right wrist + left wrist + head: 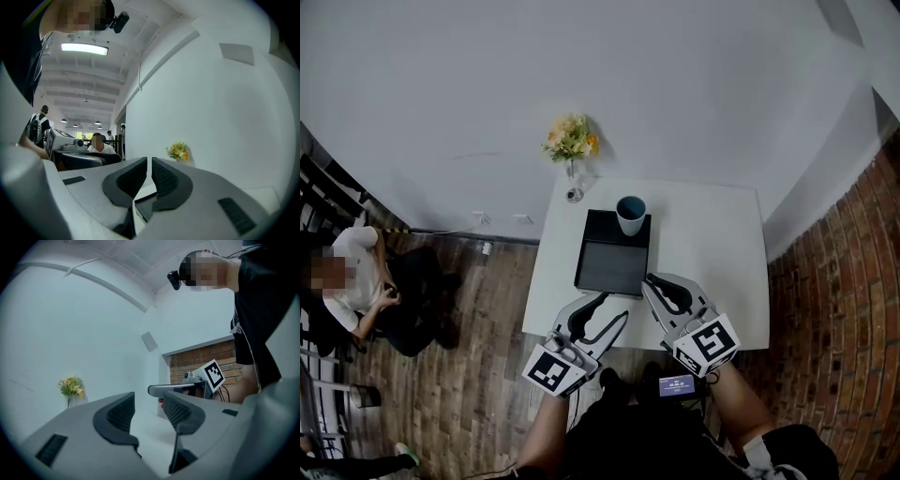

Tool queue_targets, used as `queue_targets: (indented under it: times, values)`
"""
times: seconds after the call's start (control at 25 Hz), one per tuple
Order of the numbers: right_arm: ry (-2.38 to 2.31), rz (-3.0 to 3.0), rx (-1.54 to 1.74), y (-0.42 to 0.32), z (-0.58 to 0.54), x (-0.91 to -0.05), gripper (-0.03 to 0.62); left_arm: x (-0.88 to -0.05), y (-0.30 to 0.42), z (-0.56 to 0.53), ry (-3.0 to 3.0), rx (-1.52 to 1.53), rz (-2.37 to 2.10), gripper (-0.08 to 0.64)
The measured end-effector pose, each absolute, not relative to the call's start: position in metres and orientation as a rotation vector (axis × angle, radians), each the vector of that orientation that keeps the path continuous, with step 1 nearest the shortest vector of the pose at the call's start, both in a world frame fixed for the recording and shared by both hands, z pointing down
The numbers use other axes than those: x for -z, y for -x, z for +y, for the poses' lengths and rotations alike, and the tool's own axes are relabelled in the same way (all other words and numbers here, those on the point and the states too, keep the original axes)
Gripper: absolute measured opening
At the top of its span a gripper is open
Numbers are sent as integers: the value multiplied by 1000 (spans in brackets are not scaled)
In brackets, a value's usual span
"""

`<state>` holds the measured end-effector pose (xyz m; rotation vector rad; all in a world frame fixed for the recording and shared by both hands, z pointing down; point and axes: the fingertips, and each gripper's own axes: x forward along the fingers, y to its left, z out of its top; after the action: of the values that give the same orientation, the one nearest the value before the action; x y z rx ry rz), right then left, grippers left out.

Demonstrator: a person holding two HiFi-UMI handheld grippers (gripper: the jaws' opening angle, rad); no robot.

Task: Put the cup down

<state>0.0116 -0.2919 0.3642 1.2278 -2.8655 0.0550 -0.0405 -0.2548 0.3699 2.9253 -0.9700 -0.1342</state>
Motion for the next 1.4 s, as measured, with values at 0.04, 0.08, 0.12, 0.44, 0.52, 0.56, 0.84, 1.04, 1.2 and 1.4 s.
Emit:
queue_targets:
  times: [0.04, 0.08, 0.12, 0.44, 0.52, 0.56, 0.84, 1.04, 1.2, 1.4]
  values:
    - [-1221, -2867, -54, -10, -290, -364, 41, -370, 40, -254, -2926, 132, -971, 187]
    - [-1215, -2869, -53, -9, -289, -363, 37, -369, 40, -252, -2927, 129, -974, 187]
    - [-1211, -2871, -52, -8, -288, -362, 30, -369, 40, -252, -2927, 129, -976, 187]
    - [-1169, -2876, -64, -2, -283, -361, 12, -365, 41, -249, -2924, 128, -991, 187]
    - [-1163, -2871, -65, -1, -283, -362, 12, -365, 41, -249, -2922, 123, -994, 187]
    - [-1161, -2870, -64, -1, -283, -362, 12, -365, 41, -249, -2922, 121, -996, 187]
    - [-1169, -2865, -60, -3, -284, -363, 12, -365, 41, -250, -2919, 117, -1004, 187]
    - [-1173, -2866, -67, -6, -287, -364, 12, -364, 39, -252, -2920, 111, -1001, 187]
    - [-1194, -2868, -58, -11, -292, -361, 12, -364, 38, -253, -2917, 104, -1002, 187]
    - [-1211, -2865, -74, -16, -294, -364, 12, -364, 36, -255, -2912, 112, -1005, 187]
